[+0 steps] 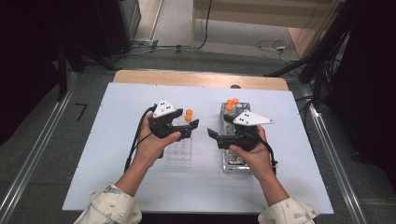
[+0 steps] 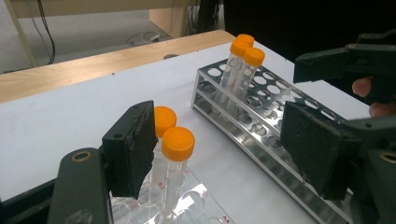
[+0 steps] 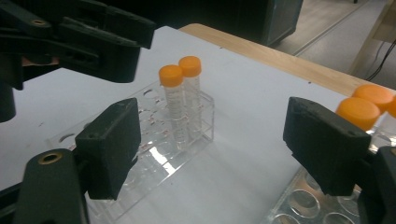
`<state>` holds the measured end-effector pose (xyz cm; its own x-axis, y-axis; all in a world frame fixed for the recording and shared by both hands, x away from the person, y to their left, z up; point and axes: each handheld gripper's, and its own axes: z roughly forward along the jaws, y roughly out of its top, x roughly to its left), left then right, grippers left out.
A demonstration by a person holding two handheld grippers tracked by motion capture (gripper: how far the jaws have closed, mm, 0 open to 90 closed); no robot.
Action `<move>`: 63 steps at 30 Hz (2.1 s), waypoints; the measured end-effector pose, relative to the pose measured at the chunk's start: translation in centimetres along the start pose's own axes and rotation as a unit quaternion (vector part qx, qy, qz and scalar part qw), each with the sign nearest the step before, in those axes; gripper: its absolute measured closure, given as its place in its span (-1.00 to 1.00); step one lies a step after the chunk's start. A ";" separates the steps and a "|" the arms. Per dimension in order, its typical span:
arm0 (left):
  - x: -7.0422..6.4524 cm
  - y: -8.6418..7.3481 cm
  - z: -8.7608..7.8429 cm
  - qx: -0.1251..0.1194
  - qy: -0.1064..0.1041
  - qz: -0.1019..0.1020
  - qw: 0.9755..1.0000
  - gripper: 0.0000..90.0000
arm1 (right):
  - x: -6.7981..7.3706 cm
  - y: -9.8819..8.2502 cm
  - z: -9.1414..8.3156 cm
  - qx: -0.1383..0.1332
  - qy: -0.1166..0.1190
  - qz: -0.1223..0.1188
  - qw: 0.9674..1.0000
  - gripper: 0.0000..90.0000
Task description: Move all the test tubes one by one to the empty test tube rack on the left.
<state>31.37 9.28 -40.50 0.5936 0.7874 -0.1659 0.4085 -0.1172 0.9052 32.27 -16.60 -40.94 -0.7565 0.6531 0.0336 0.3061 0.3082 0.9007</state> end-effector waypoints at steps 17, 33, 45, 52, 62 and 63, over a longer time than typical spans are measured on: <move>-0.2 0.2 -0.5 -0.008 -0.017 -0.015 1.000 -0.62 | -2.5 -0.3 -0.1 0.005 -0.077 0.016 0.997 -0.52; -0.3 0.4 -0.6 -0.010 -0.023 -0.007 1.000 -0.67 | -5.6 0.1 2.0 0.061 -0.130 0.032 0.989 -0.02; -0.3 0.2 -0.2 0.000 -0.026 -0.004 1.000 -0.67 | -6.0 -0.1 3.6 0.107 -0.132 0.031 0.985 0.29; -0.5 0.1 0.3 0.003 -0.023 -0.002 1.000 -0.67 | -6.2 -0.3 4.3 0.122 -0.121 0.026 0.985 0.47; -0.7 0.0 0.5 0.004 -0.023 0.003 1.000 -0.66 | -6.3 -0.1 4.7 0.129 -0.124 0.025 0.983 0.59; -0.8 0.0 0.4 0.004 -0.024 0.004 1.000 -0.66 | -6.2 -0.1 4.6 0.129 -0.125 0.025 0.983 0.59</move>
<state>31.20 8.40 -40.57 0.6286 0.7571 -0.1778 0.4098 -0.1282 0.9031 39.63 -17.51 -43.30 -0.5812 0.8114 -0.0619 0.4993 0.4157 0.7602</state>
